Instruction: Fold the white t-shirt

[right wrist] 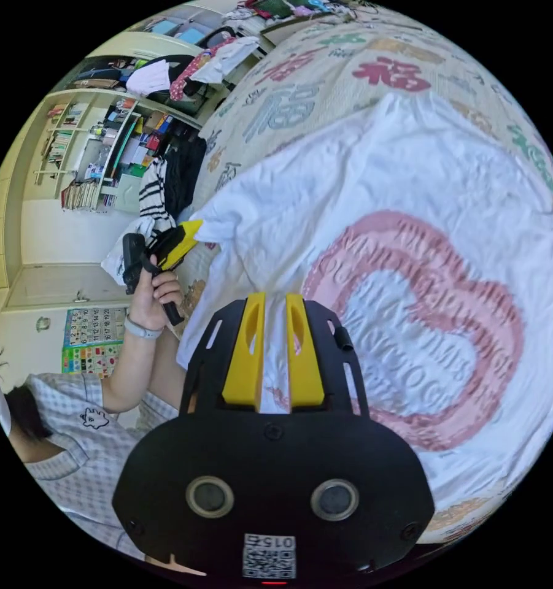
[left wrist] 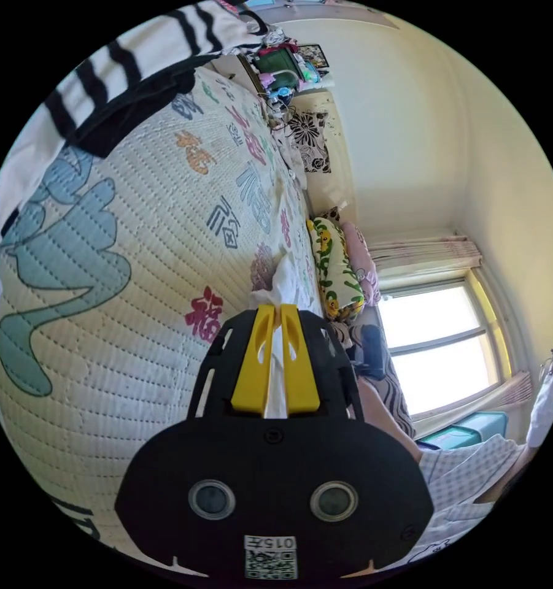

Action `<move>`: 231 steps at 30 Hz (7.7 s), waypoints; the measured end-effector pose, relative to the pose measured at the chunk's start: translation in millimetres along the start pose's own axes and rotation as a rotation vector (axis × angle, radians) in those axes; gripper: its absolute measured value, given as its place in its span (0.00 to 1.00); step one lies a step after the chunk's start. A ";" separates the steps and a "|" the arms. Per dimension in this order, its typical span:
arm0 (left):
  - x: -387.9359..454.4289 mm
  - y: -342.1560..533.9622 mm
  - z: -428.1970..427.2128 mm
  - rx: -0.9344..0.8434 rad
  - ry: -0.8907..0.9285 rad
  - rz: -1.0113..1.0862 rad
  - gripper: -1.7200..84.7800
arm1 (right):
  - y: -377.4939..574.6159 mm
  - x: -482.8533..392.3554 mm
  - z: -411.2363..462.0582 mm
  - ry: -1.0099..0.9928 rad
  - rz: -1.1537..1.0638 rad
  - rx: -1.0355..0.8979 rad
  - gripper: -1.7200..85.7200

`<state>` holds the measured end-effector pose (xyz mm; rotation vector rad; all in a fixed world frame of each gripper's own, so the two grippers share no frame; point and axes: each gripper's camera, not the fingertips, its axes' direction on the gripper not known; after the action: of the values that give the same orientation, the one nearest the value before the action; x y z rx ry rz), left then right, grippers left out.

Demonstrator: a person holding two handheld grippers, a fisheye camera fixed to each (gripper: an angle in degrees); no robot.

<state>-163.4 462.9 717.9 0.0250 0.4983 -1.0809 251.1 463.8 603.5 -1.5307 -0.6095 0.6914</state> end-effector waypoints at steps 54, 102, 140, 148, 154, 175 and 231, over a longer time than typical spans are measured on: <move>225.3 96.4 -117.8 -0.391 -0.621 0.354 0.16 | 383.9 -41.7 -31.2 0.437 0.224 0.325 0.08; 284.7 118.3 86.7 -0.886 -0.831 0.307 0.02 | 745.0 258.4 135.2 0.079 0.483 0.284 0.02; 394.5 206.3 332.1 -0.701 -1.153 0.574 0.05 | 713.7 309.6 185.4 0.289 0.422 0.371 0.01; 524.7 181.0 484.9 -0.574 -0.987 0.929 0.09 | 730.6 350.8 124.5 0.355 0.425 0.760 0.05; 602.4 157.9 723.8 -0.670 -0.729 1.123 0.10 | 691.7 421.5 96.3 0.302 0.438 0.886 0.08; 517.6 140.9 1138.3 -0.788 -0.566 0.922 0.04 | 610.2 501.7 65.9 0.192 0.378 0.852 0.02; 283.4 -8.9 998.1 -0.684 -0.434 0.792 0.03 | 472.1 357.1 -18.5 0.248 0.301 0.635 0.02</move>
<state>310.3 -36.7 1494.1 -0.5609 0.3839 -0.0925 495.5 678.5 108.6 -1.0875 0.0430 0.8102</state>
